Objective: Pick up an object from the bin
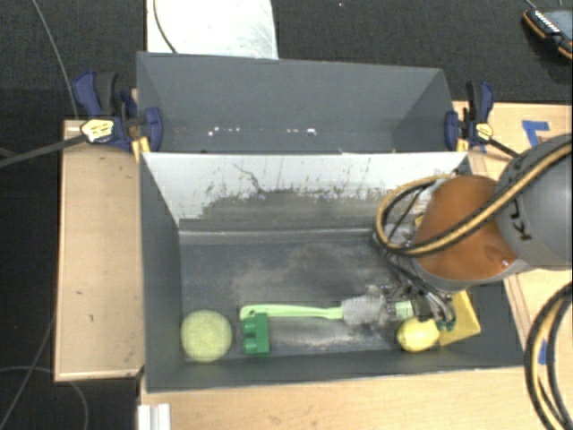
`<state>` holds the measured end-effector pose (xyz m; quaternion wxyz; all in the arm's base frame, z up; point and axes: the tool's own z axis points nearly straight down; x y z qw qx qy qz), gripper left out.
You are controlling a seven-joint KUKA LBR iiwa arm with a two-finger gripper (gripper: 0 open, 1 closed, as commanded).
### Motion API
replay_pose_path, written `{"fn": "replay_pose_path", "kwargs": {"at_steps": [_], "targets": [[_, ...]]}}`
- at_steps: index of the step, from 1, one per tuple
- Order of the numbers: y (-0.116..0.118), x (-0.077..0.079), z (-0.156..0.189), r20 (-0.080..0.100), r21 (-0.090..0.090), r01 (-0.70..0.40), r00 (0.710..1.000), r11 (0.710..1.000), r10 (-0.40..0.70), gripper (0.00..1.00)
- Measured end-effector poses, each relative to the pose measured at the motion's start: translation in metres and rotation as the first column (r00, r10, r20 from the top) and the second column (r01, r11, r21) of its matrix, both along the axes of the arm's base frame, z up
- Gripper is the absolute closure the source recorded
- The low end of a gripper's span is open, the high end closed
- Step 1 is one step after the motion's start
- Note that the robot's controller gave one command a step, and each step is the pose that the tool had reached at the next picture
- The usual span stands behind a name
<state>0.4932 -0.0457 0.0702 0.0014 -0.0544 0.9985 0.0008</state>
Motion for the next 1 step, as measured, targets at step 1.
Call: {"fn": "replay_pose_path", "kwargs": {"at_steps": [1], "targets": [[0.0000, 0.0000, 0.0002, 0.000, 0.000, 0.000, 1.000, 1.000, 0.000, 1.00]]}}
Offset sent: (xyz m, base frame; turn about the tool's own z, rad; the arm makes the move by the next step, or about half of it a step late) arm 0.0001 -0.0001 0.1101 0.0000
